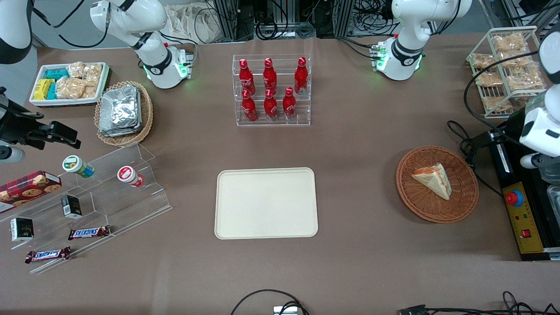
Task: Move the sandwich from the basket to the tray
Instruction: 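Move the left gripper over the sandwich in the wicker basket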
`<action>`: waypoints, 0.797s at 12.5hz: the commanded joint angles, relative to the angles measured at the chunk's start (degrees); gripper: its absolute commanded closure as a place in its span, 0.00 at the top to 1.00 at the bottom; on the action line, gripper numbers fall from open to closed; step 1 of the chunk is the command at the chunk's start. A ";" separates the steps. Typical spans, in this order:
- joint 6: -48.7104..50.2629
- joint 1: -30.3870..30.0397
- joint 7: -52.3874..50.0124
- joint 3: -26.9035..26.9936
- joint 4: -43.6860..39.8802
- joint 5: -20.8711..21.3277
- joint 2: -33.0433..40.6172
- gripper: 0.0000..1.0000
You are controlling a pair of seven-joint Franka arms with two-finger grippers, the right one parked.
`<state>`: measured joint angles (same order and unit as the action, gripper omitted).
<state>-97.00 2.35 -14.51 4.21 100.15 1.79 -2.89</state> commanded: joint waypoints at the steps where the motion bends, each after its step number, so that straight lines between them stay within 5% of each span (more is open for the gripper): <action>1: -8.00 -0.50 -6.29 -0.16 8.28 -0.21 2.01 1.00; 10: -31.65 -0.68 -20.80 -0.17 24.64 -0.38 -0.27 1.00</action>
<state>-123.88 2.03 -31.85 4.26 121.17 1.72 -3.20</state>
